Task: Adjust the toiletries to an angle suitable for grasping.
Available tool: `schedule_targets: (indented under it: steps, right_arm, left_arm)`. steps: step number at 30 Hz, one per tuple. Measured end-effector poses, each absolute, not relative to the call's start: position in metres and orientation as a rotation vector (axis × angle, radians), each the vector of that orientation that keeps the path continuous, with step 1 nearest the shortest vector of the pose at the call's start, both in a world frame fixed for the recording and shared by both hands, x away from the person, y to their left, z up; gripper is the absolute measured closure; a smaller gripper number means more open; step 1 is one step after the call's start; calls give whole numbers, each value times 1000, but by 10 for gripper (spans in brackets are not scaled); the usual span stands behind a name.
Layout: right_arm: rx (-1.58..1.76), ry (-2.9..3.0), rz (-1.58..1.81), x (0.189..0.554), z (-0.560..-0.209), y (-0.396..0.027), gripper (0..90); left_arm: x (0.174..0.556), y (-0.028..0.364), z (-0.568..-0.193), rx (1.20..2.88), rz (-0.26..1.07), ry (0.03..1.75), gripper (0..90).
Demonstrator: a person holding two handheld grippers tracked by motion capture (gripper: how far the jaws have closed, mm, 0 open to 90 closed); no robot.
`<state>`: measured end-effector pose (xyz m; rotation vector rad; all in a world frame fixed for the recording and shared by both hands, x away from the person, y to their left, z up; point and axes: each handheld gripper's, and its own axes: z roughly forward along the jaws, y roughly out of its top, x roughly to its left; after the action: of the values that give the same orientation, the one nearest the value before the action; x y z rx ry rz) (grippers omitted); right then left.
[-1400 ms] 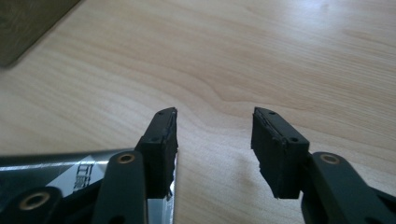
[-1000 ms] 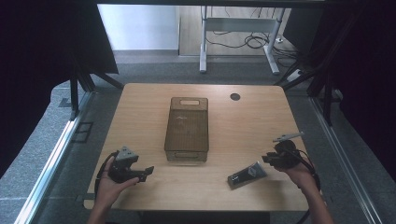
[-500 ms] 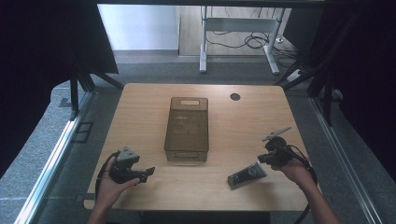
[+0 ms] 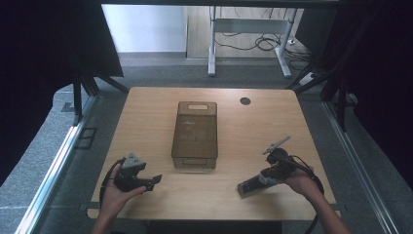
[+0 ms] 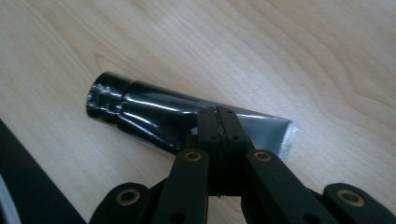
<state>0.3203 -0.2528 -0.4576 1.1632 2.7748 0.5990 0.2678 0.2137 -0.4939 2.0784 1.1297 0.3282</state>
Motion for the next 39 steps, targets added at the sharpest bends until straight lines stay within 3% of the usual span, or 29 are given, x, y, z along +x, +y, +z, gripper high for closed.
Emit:
schedule_targets:
  steps: [20,39]
  right_arm:
    - [1037,2938,622,290,-470,-221,895]
    - [1021,2945,647,296,-480,-205,895]
  left_arm:
    - [267,214,-493,2082,331,1126,209]
    - [268,215,-495,2081,328,1136,208]
